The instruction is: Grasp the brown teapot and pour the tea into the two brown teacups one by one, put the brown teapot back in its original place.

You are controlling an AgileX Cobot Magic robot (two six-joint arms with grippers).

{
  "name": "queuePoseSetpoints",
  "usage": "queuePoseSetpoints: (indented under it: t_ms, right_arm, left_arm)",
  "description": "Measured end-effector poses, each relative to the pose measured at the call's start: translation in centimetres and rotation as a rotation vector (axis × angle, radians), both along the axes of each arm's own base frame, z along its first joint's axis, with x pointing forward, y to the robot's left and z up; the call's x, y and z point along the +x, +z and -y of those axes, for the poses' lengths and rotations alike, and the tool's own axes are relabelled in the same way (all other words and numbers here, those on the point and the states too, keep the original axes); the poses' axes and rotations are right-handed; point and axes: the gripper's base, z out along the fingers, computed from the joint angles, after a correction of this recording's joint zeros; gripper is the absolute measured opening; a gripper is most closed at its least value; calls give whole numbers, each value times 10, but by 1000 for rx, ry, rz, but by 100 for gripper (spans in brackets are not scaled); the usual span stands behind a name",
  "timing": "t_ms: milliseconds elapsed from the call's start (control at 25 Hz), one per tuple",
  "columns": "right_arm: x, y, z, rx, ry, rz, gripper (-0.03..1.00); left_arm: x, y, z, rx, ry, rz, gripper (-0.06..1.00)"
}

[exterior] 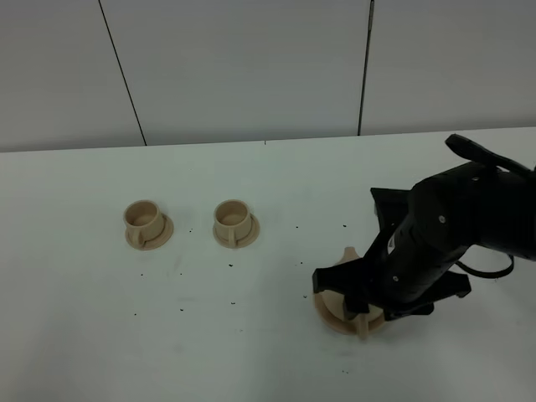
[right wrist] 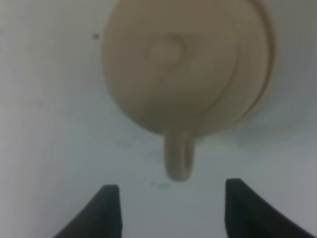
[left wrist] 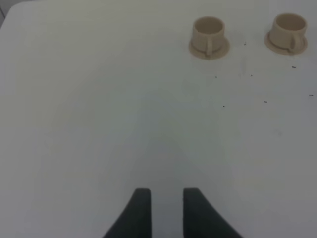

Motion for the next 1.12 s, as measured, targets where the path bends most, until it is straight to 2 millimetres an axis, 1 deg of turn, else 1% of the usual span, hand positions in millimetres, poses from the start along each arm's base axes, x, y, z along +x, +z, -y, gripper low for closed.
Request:
queuePoseSetpoints:
  t_ms: [440,680,1000,1120]
  right_arm:
    - [5,-1,-1,29,-18,26,44]
    - [8,-13,-3,18,-20,14,44]
    - [9,-14,-1,7,-19,18,44]
    - [11,-17,0,2,-25,11,44]
  left_arm:
    - [0,0,0,0,0,1,23]
    - [0,0,0,0,0,1,23]
    - [0,0,0,0,0,1,23]
    - [0,0,0,0,0,1,23]
